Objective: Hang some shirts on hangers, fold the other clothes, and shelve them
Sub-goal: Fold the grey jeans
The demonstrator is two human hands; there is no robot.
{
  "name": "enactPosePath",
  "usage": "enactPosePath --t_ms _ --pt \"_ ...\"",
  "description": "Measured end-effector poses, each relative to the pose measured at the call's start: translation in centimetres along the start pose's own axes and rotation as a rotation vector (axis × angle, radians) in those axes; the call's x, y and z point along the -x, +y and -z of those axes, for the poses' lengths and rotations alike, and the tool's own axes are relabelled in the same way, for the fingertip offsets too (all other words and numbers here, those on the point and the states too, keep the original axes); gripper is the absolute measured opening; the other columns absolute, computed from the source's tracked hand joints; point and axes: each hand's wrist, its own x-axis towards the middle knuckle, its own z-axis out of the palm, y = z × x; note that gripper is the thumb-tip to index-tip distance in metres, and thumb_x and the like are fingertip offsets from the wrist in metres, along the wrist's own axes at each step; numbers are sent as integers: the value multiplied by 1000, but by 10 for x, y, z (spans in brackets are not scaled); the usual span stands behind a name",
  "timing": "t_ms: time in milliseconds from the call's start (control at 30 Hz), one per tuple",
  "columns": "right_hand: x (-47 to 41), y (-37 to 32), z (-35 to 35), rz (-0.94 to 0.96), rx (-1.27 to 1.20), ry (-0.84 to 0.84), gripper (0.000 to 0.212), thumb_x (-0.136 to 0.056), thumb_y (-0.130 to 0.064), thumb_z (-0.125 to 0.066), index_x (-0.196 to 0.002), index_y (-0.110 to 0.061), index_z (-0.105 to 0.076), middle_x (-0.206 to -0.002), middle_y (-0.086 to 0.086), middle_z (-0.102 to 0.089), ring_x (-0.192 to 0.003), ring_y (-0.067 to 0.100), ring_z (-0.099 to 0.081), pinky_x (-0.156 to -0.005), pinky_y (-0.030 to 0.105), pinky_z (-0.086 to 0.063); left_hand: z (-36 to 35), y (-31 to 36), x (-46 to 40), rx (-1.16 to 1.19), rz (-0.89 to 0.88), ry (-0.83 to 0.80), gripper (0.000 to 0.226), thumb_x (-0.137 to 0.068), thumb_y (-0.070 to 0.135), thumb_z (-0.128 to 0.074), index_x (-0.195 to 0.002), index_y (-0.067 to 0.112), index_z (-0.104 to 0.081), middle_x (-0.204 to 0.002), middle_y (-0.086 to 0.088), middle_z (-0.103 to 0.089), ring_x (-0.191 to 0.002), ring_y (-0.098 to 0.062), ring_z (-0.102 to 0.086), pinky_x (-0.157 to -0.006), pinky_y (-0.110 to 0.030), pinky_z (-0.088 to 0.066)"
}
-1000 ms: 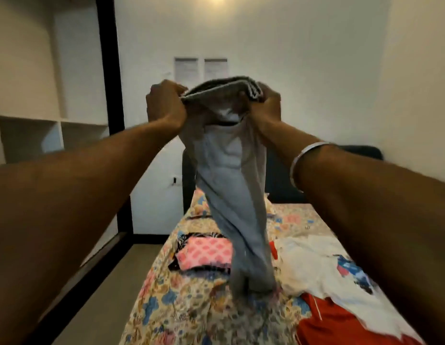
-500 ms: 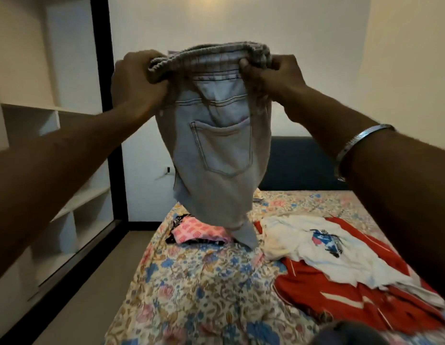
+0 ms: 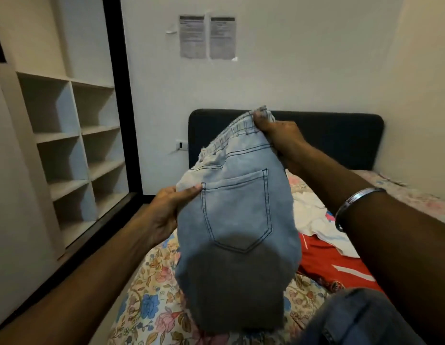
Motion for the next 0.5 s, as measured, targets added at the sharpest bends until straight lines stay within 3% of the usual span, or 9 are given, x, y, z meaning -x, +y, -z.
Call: enactPosePath --t_ms 100,233,300,367,433,500 --pt "-3 25 11 -53 33 -46 59 -81 -65 -70 -116 -17 -72 -106 2 -77 -100 22 -73 -95 46 -57 -4 3 -8 -6 -67 5 43 -85 9 -74 -124 -4 -66 -124 -24 -68 -108 -35 -70 -89 -40 -60" --pt "2 32 28 -92 -128 -171 53 -88 -56 -64 -125 -16 -68 -118 6 -73 -110 26 -70 -100 45 -53 1 26 1 -9 -145 -88 34 -78 16 -75 -110 5 -76 -115 -19 -73 -96 -29 -74 -74 -32 -62" --pt "2 30 31 -103 -253 -207 48 -94 -51 -59 -126 -15 -67 -120 7 -73 -111 25 -70 -96 41 -55 4 31 -3 -22 -194 -120 45 -75 22 -81 -117 5 -73 -117 -19 -72 -100 -31 -73 -77 -35 -62" --pt "-5 33 27 -156 -339 -241 49 -96 -50 -56 -130 -14 -63 -122 9 -71 -113 26 -69 -95 39 -56 3 26 -18 -14 -201 -48 40 -87 17 -69 -125 5 -67 -118 -18 -72 -104 -33 -71 -81 -38 -62" --pt "-9 51 19 -240 -378 -272 62 -92 -54 -61 -138 -12 -57 -129 12 -67 -119 30 -65 -103 44 -51 6 8 -43 -44 -119 43 37 -95 16 -62 -129 4 -64 -121 -19 -71 -105 -33 -71 -82 -38 -62" --pt "-20 107 20 -370 -372 -257 76 -86 -63 -63 -142 -11 -54 -131 15 -65 -122 33 -63 -107 47 -47 17 -28 -62 -51 82 57 41 -99 30 -60 -131 6 -64 -123 -18 -70 -104 -29 -72 -87 -40 -61"
